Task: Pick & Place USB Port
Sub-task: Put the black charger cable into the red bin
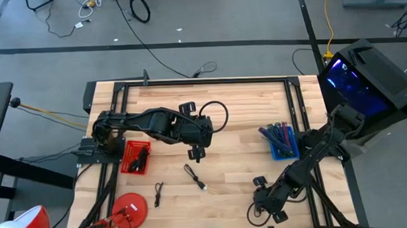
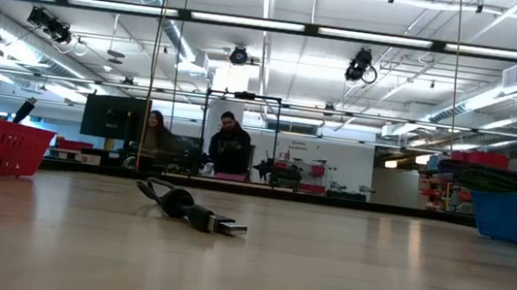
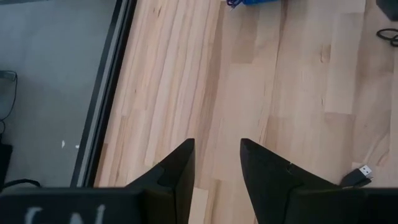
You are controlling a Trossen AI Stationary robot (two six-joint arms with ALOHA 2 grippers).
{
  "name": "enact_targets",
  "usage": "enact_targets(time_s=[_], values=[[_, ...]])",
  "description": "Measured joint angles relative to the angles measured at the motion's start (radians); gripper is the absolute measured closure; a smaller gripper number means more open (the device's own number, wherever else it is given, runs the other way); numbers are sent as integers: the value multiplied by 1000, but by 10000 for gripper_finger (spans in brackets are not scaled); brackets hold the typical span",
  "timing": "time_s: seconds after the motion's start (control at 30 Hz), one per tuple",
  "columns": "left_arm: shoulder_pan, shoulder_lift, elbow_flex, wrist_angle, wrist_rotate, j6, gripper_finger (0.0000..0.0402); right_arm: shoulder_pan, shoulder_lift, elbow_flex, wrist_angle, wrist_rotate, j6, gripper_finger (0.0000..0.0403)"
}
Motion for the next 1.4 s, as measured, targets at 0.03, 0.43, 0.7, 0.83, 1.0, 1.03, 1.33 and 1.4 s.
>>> enact_targets(time_s=[0.03,0.43,0.7,0.83,1.0,1.03,1.33,1.4], values=[[0,0,0,0,0,0,269,0,16,0,19,-5,-9,241],[0,0,0,1,0,-21,269,-2,173,4,107,-27,-65,244],[0,0,0,3,0,-25,269,-17,175,3,90,31,-97,318],[0,0,0,5,0,-25,269,-34,178,2,98,20,-136,390],[0,0,0,6,0,-24,269,-60,160,19,108,26,-161,398],[0,0,0,6,0,-24,269,-68,151,27,94,49,-175,399],[0,0,0,5,0,-20,269,-145,-11,169,-201,301,-293,402],[-2,0,0,-5,0,-8,269,-165,-65,174,-206,360,-296,402]])
